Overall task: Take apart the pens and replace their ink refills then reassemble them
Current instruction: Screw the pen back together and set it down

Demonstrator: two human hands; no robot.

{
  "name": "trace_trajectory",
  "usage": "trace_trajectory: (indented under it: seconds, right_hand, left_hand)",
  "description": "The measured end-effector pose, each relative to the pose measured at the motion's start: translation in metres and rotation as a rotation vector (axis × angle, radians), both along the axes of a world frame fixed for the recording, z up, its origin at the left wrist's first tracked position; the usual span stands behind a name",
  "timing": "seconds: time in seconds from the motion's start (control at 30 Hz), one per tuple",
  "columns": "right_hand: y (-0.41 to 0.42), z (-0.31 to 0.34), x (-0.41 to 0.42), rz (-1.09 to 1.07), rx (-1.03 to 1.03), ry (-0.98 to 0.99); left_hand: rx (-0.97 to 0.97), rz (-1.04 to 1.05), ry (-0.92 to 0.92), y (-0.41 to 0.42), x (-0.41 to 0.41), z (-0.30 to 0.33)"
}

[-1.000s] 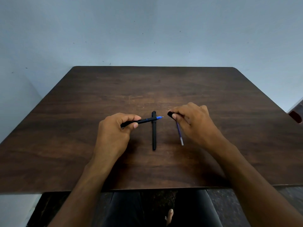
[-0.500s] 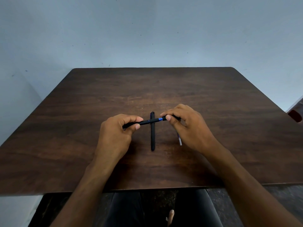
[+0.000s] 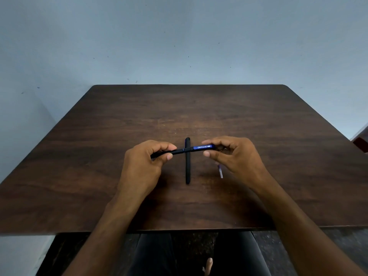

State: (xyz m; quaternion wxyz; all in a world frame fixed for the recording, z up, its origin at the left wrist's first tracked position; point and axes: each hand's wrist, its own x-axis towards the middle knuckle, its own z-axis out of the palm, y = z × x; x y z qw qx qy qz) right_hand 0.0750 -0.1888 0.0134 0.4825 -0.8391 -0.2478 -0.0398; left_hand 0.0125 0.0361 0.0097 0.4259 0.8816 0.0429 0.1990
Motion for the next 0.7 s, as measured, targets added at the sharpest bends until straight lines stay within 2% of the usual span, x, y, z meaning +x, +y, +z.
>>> trace_trajectory:
  seconds: [0.13, 0.27, 0.7]
  right_hand:
    - [-0.001, 0.001, 0.000, 0.025, 0.052, -0.056]
    - [0.004, 0.000, -0.001, 0.059, 0.014, -0.104]
    - [0.012, 0.009, -0.004, 0.060, 0.064, -0.165]
  left_hand:
    - [0.038, -0.016, -0.029, -0.002, -0.001, 0.001]
    - [0.077, -0.035, -0.080, -0.004, -0.001, -0.001]
    - [0.043, -0.004, -0.147, -0.007, 0.005, -0.001]
